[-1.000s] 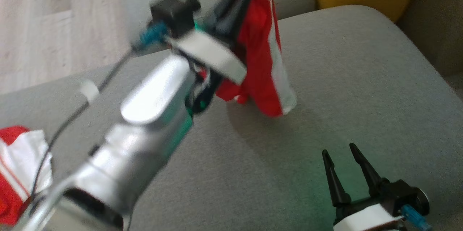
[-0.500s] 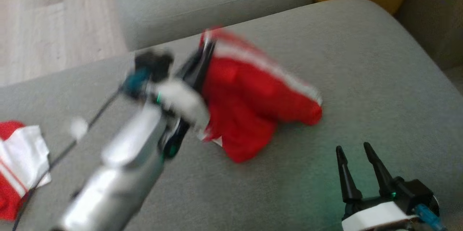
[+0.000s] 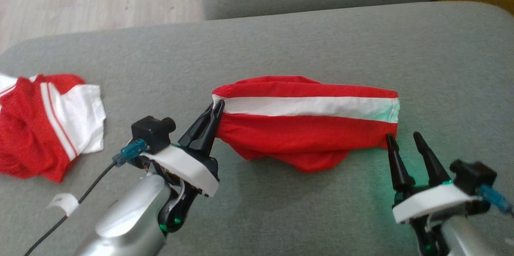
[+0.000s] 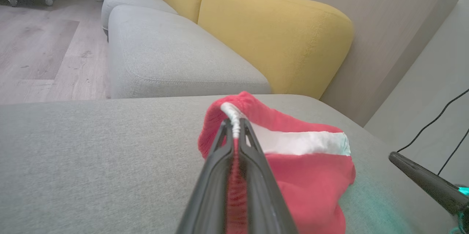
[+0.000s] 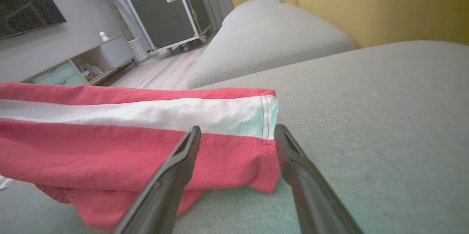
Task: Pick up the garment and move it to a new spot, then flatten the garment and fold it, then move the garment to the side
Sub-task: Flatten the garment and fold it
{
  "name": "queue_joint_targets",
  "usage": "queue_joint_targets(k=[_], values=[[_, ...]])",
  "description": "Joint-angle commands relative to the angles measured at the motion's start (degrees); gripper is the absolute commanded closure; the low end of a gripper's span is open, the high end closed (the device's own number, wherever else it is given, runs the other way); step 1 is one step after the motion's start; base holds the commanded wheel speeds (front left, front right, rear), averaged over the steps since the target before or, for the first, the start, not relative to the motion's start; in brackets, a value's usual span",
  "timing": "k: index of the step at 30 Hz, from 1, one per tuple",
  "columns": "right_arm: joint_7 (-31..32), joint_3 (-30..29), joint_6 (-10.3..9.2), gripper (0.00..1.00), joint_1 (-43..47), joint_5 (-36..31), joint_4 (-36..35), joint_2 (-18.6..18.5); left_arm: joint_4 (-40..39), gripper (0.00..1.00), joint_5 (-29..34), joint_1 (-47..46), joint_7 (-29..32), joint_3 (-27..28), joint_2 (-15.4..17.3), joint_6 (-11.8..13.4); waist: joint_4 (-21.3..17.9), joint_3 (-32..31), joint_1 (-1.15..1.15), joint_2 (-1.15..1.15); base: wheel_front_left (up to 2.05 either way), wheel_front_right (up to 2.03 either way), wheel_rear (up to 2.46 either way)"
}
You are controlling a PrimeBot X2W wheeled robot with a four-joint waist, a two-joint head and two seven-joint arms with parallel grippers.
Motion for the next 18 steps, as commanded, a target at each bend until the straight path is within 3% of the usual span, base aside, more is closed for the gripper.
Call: queue_joint_targets(k=[1,2,7,11,18], values=[[-0.62,4.11,-0.04,0.0,-3.97,4.07,0.64,-3.27,-2.3,1.0,0.99,-2.26,-0.02,1.77,1.86,0.45,1.89,1.34,-0.01,0.0,0.0,0.0,0.0],[-0.62,4.11,-0.04,0.0,-3.97,4.07,0.64,-3.27,-2.3,1.0,0.99,-2.26,-0.02,1.77,1.86,0.45,1.89,1.34,-0.01,0.0,0.0,0.0,0.0],[-0.62,13.46,-0.04,0.0,-10.37,16.07,4.7,-10.85,-2.72,1.0,1.59,-2.84,-0.28,2.07,2.71,1.19,3.28,2.24,-0.01,0.0,0.0,0.0,0.0],[-0.62,19.4,-0.04,0.0,-14.23,21.93,6.73,-15.17,-2.59,1.0,1.7,-3.2,-0.58,2.15,2.74,1.39,3.96,2.91,-0.01,0.0,0.0,0.0,0.0],[-0.62,26.72,-0.04,0.0,-19.11,28.07,10.7,-17.68,-2.19,1.0,2.11,-4.0,-1.17,2.08,2.44,1.68,4.94,4.1,-0.01,0.0,0.0,0.0,0.0]])
